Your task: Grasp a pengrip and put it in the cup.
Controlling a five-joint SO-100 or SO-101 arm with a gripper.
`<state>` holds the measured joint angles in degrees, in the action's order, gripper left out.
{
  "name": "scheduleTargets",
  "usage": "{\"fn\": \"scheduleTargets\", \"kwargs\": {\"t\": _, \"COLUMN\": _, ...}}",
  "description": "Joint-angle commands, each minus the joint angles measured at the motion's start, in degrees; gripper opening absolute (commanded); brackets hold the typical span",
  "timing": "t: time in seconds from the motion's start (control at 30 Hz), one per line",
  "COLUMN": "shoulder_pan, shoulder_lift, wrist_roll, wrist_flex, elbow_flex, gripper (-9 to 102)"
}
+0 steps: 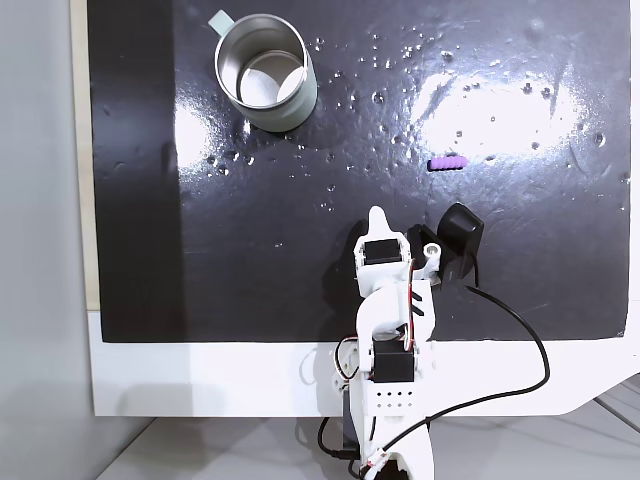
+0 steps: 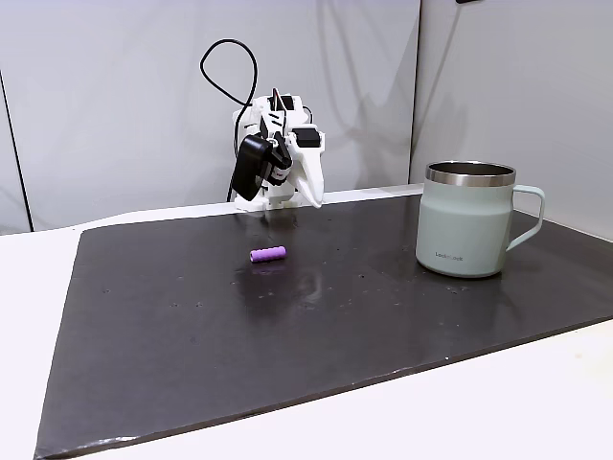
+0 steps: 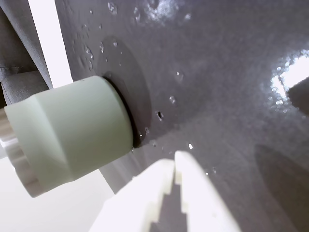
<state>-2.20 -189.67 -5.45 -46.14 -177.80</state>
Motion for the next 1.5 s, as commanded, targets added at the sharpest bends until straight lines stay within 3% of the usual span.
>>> {"fn": "scheduleTargets", "kwargs": {"t": 0.0, "shoulder_pan": -0.4, "shoulder_lift": -0.4, "wrist_roll": -0.4, "wrist_flex": 1.9, "elbow_flex": 0.2, "gripper": 0}}
{"fn": "scheduleTargets", "kwargs": {"t": 0.43, "shoulder_pan": -0.4, "shoulder_lift": -0.4, "wrist_roll": -0.4, "wrist_flex": 1.9, "elbow_flex": 0.2, "gripper": 0}}
{"fn": "scheduleTargets", "kwargs": {"t": 0.57, "shoulder_pan": 0.4, "shoulder_lift": -0.4, "wrist_roll": -4.8, "wrist_flex": 1.5, "elbow_flex": 0.8, "gripper": 0}}
{"fn": "scheduleTargets", "kwargs": {"t": 0.87, "shoulder_pan": 1.3, "shoulder_lift": 1.1, "wrist_roll": -2.4, "wrist_flex": -3.9, "elbow_flex": 12.1, "gripper": 0}}
{"fn": "scheduleTargets", "kwargs": {"t": 1.47, "shoulder_pan": 12.0, "shoulder_lift": 68.0, "wrist_roll": 3.4, "wrist_flex": -1.1, "elbow_flex": 52.8, "gripper": 0}}
